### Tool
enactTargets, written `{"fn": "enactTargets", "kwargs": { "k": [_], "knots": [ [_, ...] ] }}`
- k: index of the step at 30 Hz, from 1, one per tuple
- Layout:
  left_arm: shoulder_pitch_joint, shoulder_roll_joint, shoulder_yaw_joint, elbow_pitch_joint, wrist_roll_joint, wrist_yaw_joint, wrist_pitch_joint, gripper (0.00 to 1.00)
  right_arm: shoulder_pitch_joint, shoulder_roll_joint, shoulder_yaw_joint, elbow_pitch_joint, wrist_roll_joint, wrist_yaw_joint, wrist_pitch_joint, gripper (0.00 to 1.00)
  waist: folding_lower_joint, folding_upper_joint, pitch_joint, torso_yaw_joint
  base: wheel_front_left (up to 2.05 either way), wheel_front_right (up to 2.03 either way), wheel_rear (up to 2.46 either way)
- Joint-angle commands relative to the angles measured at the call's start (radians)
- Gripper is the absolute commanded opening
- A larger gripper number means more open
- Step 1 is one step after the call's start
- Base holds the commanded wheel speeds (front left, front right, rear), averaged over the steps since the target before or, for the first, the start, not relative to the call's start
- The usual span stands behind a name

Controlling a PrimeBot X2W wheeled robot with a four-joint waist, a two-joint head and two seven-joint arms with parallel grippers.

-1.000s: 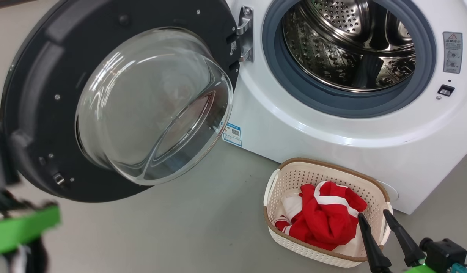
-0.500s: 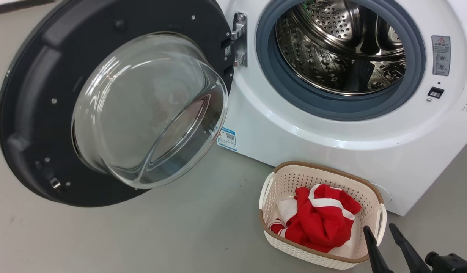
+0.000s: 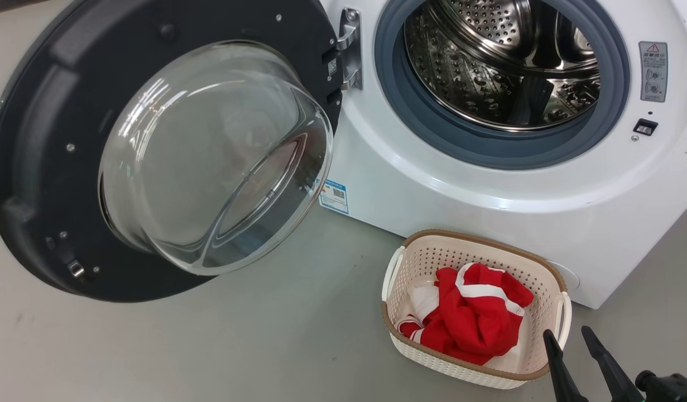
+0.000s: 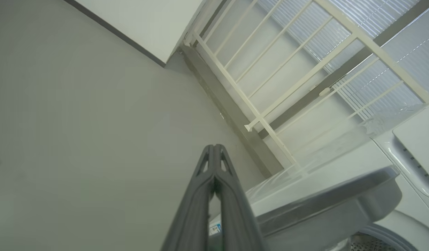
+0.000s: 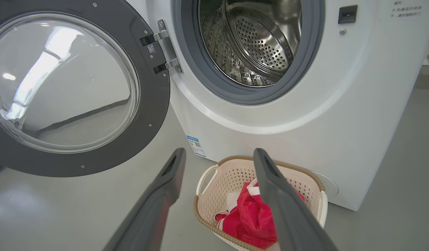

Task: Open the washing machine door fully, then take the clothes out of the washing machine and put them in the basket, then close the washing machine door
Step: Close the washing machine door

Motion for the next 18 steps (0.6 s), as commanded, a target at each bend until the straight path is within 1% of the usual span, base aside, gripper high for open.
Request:
{"fn": "enactTargets", "kwargs": {
  "k": [1,5,7,18],
  "knots": [
    [-0.029,0.064,0.001,-0.009,-0.009,-0.004,0.028,0.00,0.000,-0.020,0.016,-0.027,-0.006,0.000,-0.006,1.00,0.0000,0.0000,0.003,0.000,0.00,0.00,0.00],
    [-0.033,0.058,-0.035,0.037,-0.025,-0.006,0.135,0.00,0.002,-0.022,0.013,-0.032,-0.008,0.000,-0.006,1.00,0.0000,0.0000,0.009,-0.001,0.00,0.00,0.00],
    [-0.026,0.051,-0.052,0.031,-0.044,-0.006,0.186,0.00,0.000,-0.023,0.013,-0.033,-0.010,0.000,-0.006,1.00,0.0000,0.0000,0.012,-0.006,0.00,0.00,0.00],
    [0.081,0.048,-0.143,-0.117,-0.177,-0.007,0.361,0.00,0.001,-0.025,0.007,-0.034,-0.013,0.000,-0.006,1.00,0.0000,0.0000,0.005,-0.021,0.00,0.00,0.00]
  ]
}}
